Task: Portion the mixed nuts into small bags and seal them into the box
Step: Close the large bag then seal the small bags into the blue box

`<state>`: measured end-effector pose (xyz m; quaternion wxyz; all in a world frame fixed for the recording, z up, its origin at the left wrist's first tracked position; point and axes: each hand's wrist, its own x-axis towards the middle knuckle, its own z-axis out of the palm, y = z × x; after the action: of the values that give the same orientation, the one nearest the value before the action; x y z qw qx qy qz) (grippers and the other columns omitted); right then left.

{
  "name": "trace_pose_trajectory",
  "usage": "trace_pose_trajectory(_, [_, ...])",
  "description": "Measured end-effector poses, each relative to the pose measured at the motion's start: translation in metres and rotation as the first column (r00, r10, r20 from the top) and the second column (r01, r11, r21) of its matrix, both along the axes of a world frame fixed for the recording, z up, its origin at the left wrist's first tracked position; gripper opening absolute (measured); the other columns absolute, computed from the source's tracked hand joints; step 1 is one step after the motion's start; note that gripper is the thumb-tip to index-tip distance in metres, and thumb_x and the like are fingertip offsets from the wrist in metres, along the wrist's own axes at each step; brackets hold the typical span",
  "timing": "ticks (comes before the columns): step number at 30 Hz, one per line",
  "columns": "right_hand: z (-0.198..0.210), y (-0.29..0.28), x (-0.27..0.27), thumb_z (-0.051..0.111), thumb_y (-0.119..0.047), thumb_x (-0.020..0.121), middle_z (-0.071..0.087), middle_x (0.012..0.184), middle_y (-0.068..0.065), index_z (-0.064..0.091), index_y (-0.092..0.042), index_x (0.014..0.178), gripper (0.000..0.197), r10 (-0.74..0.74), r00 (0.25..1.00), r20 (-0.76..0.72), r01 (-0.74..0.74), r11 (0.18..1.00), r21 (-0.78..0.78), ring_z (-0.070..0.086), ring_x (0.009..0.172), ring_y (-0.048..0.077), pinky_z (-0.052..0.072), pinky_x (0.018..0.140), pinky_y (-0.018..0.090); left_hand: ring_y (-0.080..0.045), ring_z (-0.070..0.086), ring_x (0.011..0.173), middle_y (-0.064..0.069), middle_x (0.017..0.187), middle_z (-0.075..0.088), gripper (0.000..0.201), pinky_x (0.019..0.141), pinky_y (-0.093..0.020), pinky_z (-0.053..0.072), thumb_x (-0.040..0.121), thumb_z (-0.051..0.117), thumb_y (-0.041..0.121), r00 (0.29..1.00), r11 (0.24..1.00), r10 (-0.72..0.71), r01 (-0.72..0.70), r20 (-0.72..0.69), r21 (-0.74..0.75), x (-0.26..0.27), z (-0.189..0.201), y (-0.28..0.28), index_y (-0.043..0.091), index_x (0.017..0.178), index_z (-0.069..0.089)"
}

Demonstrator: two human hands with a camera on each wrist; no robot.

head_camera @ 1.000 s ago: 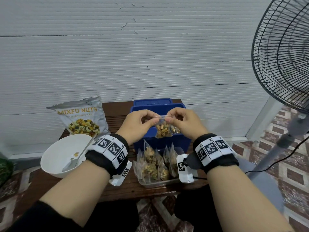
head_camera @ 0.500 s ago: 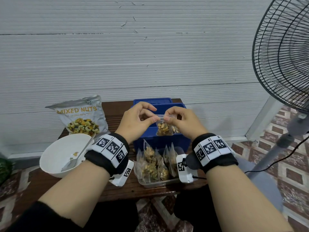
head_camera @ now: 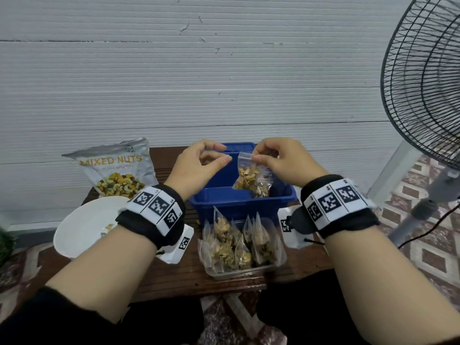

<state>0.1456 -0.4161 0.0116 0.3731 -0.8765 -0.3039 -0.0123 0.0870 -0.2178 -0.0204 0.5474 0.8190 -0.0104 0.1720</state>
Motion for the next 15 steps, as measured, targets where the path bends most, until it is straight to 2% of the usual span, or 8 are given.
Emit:
trace_pose_trajectory(2, [0.01,-0.004,0.008,0.061,-0.017,0.092,0.063,0.074,-0.006,0.064,-0.018,0.084,0.009,-0.012,1.0,0.009,0.012,0.999,-0.048,0.055,0.071,0.008,0.042,0.066,0.016,-0.008,0.065,0.094,0.009,0.094,0.07,0.012,0.086,-0.02,0.048,0.087,0.068,0.026,0.996,0.996,0.081,-0.08,-0.036,0.029,0.007,-0.005,0.012,0.026,0.098,0.063])
trace_pose_trajectory(4, [0.019,-0.007,0.018,0.061,-0.018,0.092,0.062,0.072,-0.008,0.065,-0.017,0.085,0.008,-0.011,0.999,0.033,0.015,0.991,-0.129,0.054,0.069,0.005,0.039,0.061,0.009,-0.006,0.062,0.094,0.012,0.096,0.065,0.011,0.086,-0.019,0.047,0.089,0.067,0.023,0.984,0.985,0.163,-0.159,-0.066,0.073,0.014,-0.012,0.025,0.024,0.099,0.064])
trace_pose_trajectory(6, [0.026,-0.008,0.029,0.062,-0.02,0.092,0.061,0.071,-0.008,0.064,-0.017,0.084,0.009,0.005,0.998,0.066,0.011,0.969,-0.247,0.052,0.067,0.002,0.036,0.059,0.008,-0.006,0.059,0.095,0.01,0.1,0.064,0.013,0.088,-0.021,0.045,0.09,0.065,0.019,0.971,0.974,0.214,-0.204,-0.11,0.096,0.022,-0.021,0.035,0.02,0.103,0.065])
trace_pose_trajectory(8, [0.028,-0.006,0.042,0.063,-0.021,0.091,0.064,0.076,-0.005,0.065,-0.017,0.086,0.007,0.021,0.997,0.08,0.011,0.924,-0.383,0.055,0.072,0.006,0.041,0.064,0.016,-0.007,0.058,0.098,0.007,0.105,0.064,0.017,0.088,-0.022,0.044,0.09,0.064,0.018,0.958,0.968,0.239,-0.222,-0.159,0.119,0.028,-0.03,0.042,0.019,0.107,0.065])
trace_pose_trajectory(10, [0.025,-0.002,0.054,0.064,-0.02,0.09,0.068,0.085,-0.001,0.067,-0.016,0.091,0.006,0.038,0.996,0.081,0.008,0.867,-0.499,0.061,0.085,0.016,0.048,0.078,0.03,-0.009,0.059,0.101,0.005,0.109,0.064,0.019,0.089,-0.023,0.044,0.09,0.064,0.018,0.949,0.963,0.255,-0.233,-0.187,0.133,0.032,-0.039,0.048,0.019,0.109,0.064])
trace_pose_trajectory(11, [0.022,0.0,0.06,0.064,-0.02,0.09,0.067,0.087,0.0,0.066,-0.016,0.092,0.005,0.046,0.996,0.076,0.004,0.836,-0.548,0.061,0.09,0.019,0.048,0.083,0.034,-0.009,0.058,0.102,0.005,0.11,0.064,0.021,0.09,-0.023,0.044,0.09,0.064,0.018,0.946,0.961,0.259,-0.233,-0.197,0.146,0.034,-0.043,0.05,0.019,0.111,0.064])
trace_pose_trajectory(15, [0.002,0.007,0.081,0.062,-0.02,0.09,0.063,0.094,-0.001,0.061,-0.021,0.089,0.002,0.078,0.996,0.035,-0.029,0.697,-0.716,0.057,0.093,0.02,0.047,0.084,0.034,-0.011,0.056,0.105,0.005,0.111,0.06,0.025,0.094,-0.026,0.043,0.09,0.064,0.018,0.929,0.958,0.268,-0.229,-0.254,0.174,0.04,-0.056,0.053,0.018,0.115,0.061])
